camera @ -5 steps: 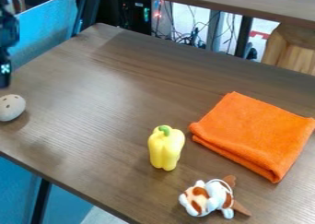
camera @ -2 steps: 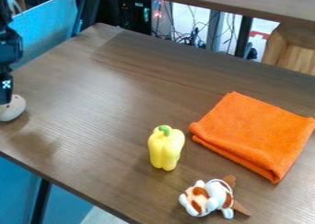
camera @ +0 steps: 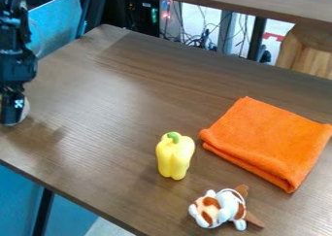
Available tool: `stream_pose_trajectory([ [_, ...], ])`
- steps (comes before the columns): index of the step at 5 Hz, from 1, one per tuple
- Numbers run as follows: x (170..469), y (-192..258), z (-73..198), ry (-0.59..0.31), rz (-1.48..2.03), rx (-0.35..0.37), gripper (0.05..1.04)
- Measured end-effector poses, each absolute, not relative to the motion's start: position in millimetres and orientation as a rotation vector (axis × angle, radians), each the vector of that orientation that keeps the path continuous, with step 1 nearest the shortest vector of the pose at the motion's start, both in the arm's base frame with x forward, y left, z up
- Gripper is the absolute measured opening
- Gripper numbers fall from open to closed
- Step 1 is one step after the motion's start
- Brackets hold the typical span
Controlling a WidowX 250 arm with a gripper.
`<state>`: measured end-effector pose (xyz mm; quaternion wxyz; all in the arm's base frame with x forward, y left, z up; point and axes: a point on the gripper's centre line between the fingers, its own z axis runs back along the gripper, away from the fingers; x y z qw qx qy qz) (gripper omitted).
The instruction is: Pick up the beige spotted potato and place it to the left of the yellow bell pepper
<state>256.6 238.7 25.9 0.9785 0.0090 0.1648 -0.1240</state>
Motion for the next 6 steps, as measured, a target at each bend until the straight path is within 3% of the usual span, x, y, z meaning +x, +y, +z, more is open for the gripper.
stream_pose_trajectory([
  [1, 257.3, 238.7, 23.3, 0.338, -0.233, 0.022, 0.969],
  [2, 258.5, 238.4, 22.7, 0.33, -0.235, 0.02, 0.77],
  [3, 258.8, 232.9, 25.2, 0.303, -0.246, 0.003, 0.675],
  [5, 257.6, 192.6, 64.6, 0.183, -0.381, -0.071, 0.643],
  [6, 262.1, 143.5, 67.4, 0.178, -0.526, -0.169, 0.643],
])
